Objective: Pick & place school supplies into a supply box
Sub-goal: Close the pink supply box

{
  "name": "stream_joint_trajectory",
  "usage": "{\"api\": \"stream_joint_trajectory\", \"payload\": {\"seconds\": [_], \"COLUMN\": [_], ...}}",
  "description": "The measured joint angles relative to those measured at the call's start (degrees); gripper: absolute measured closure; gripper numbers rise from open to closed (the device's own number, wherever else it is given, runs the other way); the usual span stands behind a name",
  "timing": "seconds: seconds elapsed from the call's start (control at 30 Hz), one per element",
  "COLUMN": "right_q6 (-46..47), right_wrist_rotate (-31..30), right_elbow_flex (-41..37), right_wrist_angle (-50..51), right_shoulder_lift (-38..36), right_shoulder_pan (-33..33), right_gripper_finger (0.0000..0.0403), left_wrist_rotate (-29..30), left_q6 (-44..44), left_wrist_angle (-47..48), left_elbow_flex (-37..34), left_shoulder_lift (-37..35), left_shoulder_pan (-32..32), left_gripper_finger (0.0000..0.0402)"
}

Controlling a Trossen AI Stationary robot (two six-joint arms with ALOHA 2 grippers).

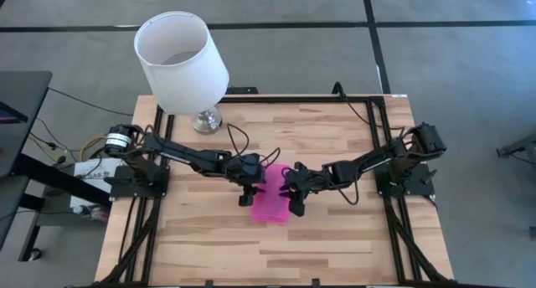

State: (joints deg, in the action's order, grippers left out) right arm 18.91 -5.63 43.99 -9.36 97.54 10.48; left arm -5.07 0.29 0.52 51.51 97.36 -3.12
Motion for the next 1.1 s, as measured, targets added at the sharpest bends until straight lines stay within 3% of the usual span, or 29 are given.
{"api": "stream_joint_trajectory", "payload": {"seconds": [1.1], "right_q6": [0.37], "right_wrist_rotate": [-0.95], "right_elbow_flex": [-0.07], "right_wrist_angle": [3.83], "right_shoulder_lift": [-2.32], "right_shoulder_pan": [-3.21], "right_gripper_finger": [0.0312], "left_wrist_rotate": [3.66], "left_q6": [-1.35], "left_wrist_angle": [-1.8], "left_elbow_flex": [-0.17], "left_shoulder_lift": [1.2], "left_shoulder_pan": [0.08], "left_gripper_finger": [0.0251]}}
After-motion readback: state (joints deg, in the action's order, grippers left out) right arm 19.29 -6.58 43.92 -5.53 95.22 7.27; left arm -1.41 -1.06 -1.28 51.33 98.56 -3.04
